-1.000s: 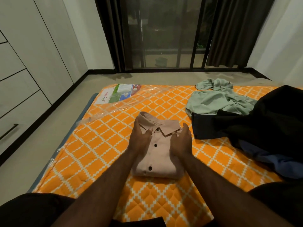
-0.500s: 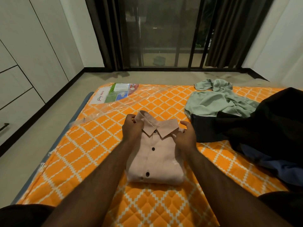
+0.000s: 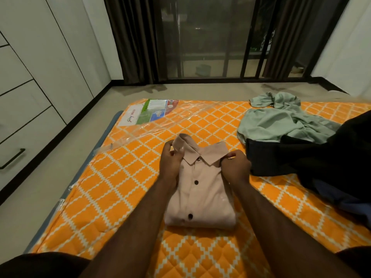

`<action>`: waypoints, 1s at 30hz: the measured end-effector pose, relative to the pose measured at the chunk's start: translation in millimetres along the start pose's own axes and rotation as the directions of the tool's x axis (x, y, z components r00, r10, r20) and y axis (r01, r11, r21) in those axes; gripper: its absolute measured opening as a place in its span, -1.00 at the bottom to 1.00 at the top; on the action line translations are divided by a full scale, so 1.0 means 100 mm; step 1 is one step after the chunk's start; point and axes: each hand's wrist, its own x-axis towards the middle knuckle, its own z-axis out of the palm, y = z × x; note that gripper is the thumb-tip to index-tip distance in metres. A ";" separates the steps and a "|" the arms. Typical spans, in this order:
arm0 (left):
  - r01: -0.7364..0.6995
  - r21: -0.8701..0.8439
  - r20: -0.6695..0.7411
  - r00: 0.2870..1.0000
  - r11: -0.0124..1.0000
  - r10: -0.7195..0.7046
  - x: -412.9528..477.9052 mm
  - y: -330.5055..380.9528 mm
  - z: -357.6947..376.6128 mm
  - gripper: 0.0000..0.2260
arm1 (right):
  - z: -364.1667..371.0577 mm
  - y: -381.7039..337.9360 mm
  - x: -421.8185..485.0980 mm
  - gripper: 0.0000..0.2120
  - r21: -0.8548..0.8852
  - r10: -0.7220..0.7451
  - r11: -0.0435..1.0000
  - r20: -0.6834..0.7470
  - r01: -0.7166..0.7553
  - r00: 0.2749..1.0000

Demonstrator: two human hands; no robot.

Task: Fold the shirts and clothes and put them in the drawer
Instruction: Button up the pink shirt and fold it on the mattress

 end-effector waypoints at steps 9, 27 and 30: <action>0.049 -0.261 0.157 0.988 0.964 -0.008 -0.02 0.06 -0.08 -0.61 | 0.00 -0.08 0.12 -0.22 0.461 0.095 0.836 0.413 -0.298 0.906; -0.528 0.830 0.426 0.806 0.177 0.411 -0.16 -0.05 0.11 -0.52 | 0.02 0.17 0.12 -0.86 0.239 -0.276 0.943 0.176 0.231 0.945; -0.406 0.903 0.391 0.912 0.140 0.127 -0.18 -0.38 0.07 -0.40 | 0.08 0.29 0.12 -0.73 -0.072 -0.113 0.988 0.267 0.137 0.957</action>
